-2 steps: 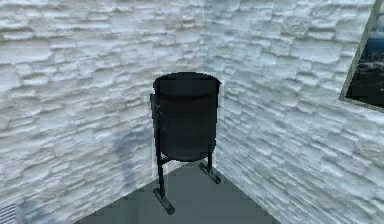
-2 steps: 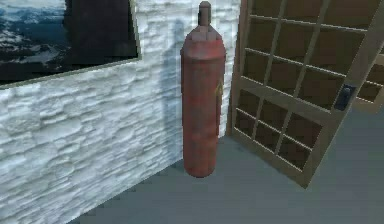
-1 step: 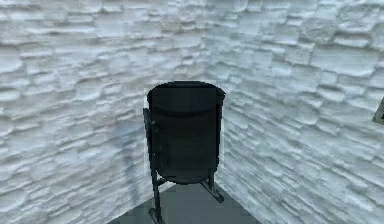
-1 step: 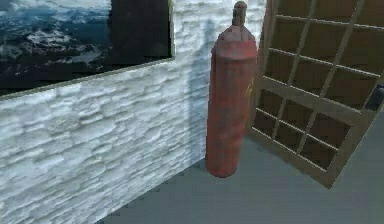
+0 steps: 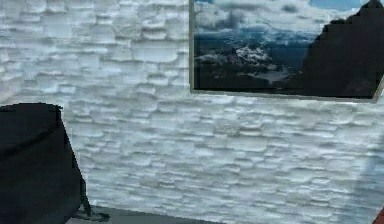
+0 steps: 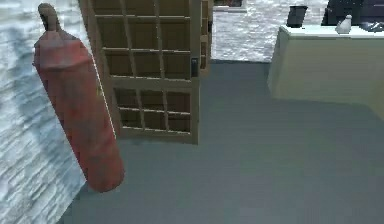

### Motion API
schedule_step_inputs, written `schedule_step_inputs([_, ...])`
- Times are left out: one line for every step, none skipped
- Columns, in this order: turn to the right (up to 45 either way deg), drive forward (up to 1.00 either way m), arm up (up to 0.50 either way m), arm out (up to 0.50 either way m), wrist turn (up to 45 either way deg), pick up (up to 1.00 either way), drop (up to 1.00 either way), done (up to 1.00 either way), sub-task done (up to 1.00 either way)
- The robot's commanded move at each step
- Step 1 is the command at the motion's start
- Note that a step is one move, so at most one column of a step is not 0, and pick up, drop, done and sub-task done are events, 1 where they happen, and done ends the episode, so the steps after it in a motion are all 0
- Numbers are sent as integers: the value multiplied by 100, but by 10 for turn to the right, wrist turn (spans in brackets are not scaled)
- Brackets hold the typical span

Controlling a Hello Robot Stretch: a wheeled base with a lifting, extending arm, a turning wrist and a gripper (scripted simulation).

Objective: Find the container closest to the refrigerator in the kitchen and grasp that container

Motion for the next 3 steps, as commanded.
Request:
schedule_step_inputs([450,0,0,0,0,0,0,0,0])
schedule_step_inputs([450,0,0,0,0,0,0,0,0])
schedule_step_inputs([150,0,0,0,0,0,0,0,0])
